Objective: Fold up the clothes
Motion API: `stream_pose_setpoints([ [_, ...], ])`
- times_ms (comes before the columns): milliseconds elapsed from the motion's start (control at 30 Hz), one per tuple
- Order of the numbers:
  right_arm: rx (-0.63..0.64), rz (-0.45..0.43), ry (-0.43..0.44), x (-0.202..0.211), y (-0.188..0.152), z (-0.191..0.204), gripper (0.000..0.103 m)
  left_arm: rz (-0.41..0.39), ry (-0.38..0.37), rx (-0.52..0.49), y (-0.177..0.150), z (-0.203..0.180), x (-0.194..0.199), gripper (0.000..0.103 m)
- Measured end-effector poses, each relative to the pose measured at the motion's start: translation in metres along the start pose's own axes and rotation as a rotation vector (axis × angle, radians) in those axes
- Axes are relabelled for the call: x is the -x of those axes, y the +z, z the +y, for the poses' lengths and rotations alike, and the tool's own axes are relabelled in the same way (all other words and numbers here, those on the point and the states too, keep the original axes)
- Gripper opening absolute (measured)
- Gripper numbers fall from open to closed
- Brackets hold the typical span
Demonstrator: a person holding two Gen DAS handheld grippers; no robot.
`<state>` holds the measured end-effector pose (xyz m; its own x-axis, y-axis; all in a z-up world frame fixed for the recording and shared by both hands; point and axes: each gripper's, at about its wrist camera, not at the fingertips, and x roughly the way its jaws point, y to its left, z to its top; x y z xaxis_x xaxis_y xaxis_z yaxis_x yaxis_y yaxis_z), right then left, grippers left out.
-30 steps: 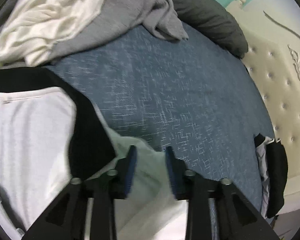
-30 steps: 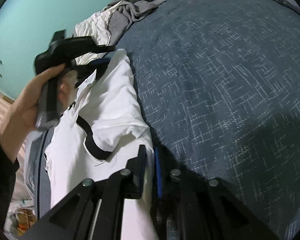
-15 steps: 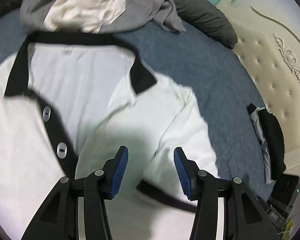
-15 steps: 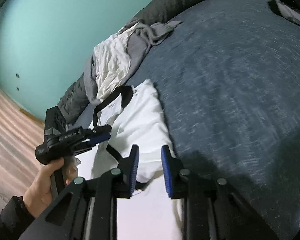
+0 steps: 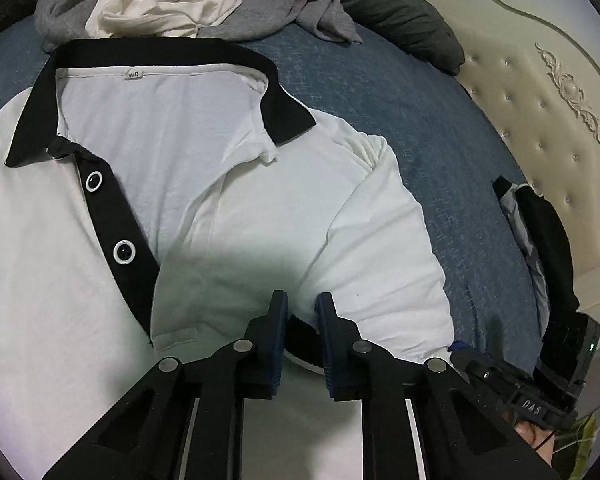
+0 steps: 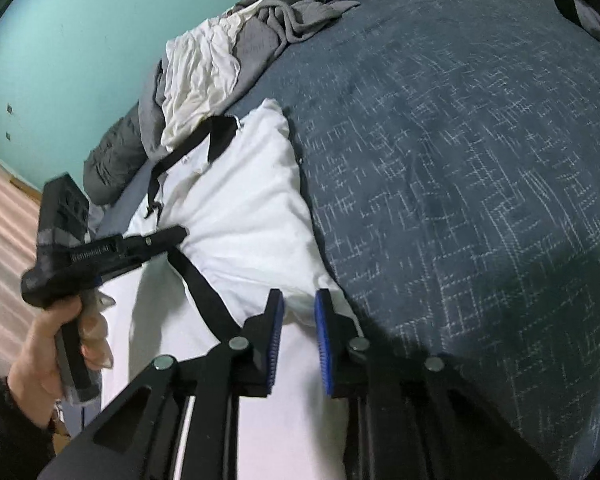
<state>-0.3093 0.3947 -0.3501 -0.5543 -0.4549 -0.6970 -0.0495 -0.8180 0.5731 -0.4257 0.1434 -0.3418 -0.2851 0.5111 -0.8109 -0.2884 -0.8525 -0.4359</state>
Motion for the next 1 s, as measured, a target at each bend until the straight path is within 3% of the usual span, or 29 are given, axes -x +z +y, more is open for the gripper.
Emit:
stream_pose_setpoints([
  [133, -0.009, -0.002, -0.014, 0.007, 0.001, 0.0, 0.013, -0.004, 0.032, -0.024, 0.001, -0.004, 0.004, 0.018],
  [200, -0.011, -0.02, -0.02, 0.014, 0.005, 0.003, 0.013, -0.02, 0.041, -0.019, -0.002, -0.003, 0.012, 0.026],
  [233, -0.007, -0.039, -0.013, 0.02, 0.006, 0.005, 0.013, -0.029, 0.045, -0.016, -0.004, -0.002, 0.016, 0.034],
  [367, 0.056, -0.072, 0.063, 0.029, 0.006, 0.025, 0.013, -0.064, 0.062, -0.004, -0.01, 0.002, 0.033, 0.035],
  [500, 0.095, -0.015, 0.103, 0.008, -0.001, 0.041, 0.013, -0.099, 0.078, 0.009, -0.017, 0.005, 0.049, 0.035],
  [633, 0.121, 0.056, 0.058, -0.012, -0.01, 0.043, 0.013, -0.133, 0.095, 0.022, -0.024, 0.009, 0.066, 0.035],
  [733, 0.1, 0.059, 0.062, -0.013, -0.01, 0.037, 0.013, -0.156, 0.109, 0.056, -0.038, 0.028, 0.09, 0.036],
  [1000, 0.032, -0.066, 0.12, 0.02, 0.005, 0.031, 0.013, -0.24, 0.195, 0.199, -0.077, 0.101, 0.164, 0.039],
])
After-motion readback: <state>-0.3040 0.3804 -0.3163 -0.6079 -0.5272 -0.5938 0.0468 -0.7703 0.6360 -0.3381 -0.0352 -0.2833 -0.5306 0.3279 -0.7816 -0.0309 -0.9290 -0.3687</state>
